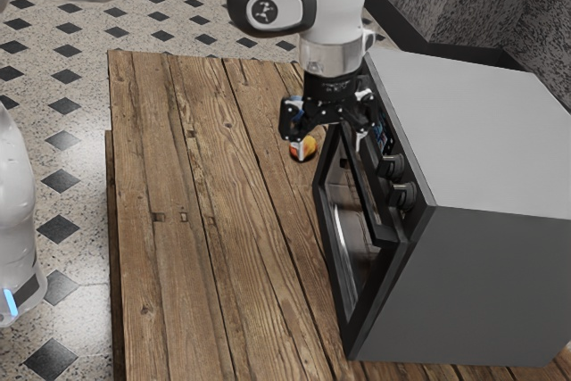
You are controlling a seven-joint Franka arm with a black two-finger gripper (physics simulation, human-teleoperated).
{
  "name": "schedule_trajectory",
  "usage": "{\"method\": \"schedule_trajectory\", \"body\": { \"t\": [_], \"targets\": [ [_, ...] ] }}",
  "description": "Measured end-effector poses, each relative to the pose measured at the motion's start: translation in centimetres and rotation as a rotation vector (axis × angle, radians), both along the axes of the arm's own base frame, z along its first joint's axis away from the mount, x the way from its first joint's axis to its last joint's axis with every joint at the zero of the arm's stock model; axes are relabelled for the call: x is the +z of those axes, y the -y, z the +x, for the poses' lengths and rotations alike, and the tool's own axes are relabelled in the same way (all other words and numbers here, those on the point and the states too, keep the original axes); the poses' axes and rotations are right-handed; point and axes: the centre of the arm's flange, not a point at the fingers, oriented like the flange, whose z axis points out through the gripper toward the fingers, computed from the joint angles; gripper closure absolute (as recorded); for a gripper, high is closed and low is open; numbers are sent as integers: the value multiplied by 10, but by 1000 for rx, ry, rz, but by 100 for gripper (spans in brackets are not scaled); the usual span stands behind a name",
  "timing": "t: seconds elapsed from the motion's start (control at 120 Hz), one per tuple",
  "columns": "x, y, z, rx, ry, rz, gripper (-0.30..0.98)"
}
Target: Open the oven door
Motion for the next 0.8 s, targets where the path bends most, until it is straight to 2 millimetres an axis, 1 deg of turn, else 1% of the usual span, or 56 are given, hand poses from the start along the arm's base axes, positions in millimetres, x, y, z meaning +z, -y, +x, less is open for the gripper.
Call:
{"method": "schedule_trajectory", "body": {
  "t": [0.117, 0.3, 0.417, 0.517, 0.6, 0.667, 0.758, 0.8],
  "targets": [
    [-7, -2, -12, 12, -2, 7, 0],
    [-10, -9, -32, 44, 18, 15, 0],
    [-15, -10, -54, 65, 34, 20, 0],
    [-23, -9, -79, 86, 53, 24, 0],
    [-30, -10, -106, 109, 79, 26, 0],
    [-32, -5, -133, 124, 121, 36, 0],
    [-35, 1, -179, 157, 208, 55, 0],
    [-34, 6, -196, 167, 250, 62, 0]
  ]
}}
